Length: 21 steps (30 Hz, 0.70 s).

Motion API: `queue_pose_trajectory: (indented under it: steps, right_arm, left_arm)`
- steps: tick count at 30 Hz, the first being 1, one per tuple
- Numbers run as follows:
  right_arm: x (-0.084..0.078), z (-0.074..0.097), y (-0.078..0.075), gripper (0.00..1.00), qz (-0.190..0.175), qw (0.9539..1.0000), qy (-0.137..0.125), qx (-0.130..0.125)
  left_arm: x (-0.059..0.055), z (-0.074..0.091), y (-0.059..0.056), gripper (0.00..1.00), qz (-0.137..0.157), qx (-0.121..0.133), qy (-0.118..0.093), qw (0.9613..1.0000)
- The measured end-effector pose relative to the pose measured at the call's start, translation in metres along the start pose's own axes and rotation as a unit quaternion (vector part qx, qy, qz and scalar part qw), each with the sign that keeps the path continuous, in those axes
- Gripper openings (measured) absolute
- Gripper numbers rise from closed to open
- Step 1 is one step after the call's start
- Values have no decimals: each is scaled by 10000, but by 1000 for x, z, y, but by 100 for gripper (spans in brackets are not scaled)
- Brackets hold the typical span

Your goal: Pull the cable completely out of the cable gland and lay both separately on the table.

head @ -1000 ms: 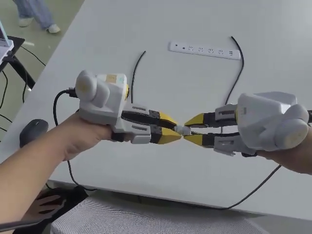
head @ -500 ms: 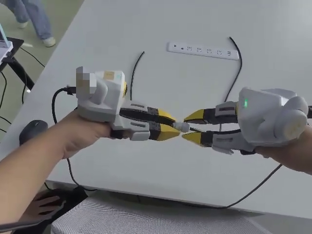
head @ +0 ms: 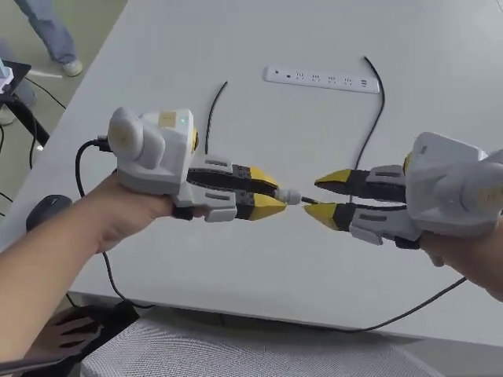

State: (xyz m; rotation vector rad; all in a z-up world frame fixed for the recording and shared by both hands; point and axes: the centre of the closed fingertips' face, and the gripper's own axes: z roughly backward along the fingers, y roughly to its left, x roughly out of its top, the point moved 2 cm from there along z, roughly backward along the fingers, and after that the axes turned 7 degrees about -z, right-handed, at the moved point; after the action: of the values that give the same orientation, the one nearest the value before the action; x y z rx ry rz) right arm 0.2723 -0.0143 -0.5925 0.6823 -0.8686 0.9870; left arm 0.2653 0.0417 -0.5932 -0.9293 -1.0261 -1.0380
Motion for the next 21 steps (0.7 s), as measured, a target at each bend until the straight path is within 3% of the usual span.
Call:
queue_pose_trajectory:
  steps: [4, 7, 9, 15, 21]
  right_arm:
    - [-7, -2, -1, 18, 491, 9981, 171, -344]
    - [-2, -5, -3, 14, 389, 9972, -86, -638]
    - [-2, -7, -3, 11, 614, 9950, -57, -788]
    - [0, -11, 0, 9, 724, 9934, -61, -885]
    - [1, -15, 2, 2, 1061, 9893, 44, -996]
  left_arm:
    - [0, 1, 2, 15, 58, 22, 7, 10000]
    - [0, 2, 5, 15, 117, 81, -18, 9999]
    - [0, 2, 7, 15, 124, 112, -28, 9999]
    - [0, -1, 8, 15, 169, 108, -17, 9998]
    - [2, -3, 10, 15, 219, 131, -57, 9997]
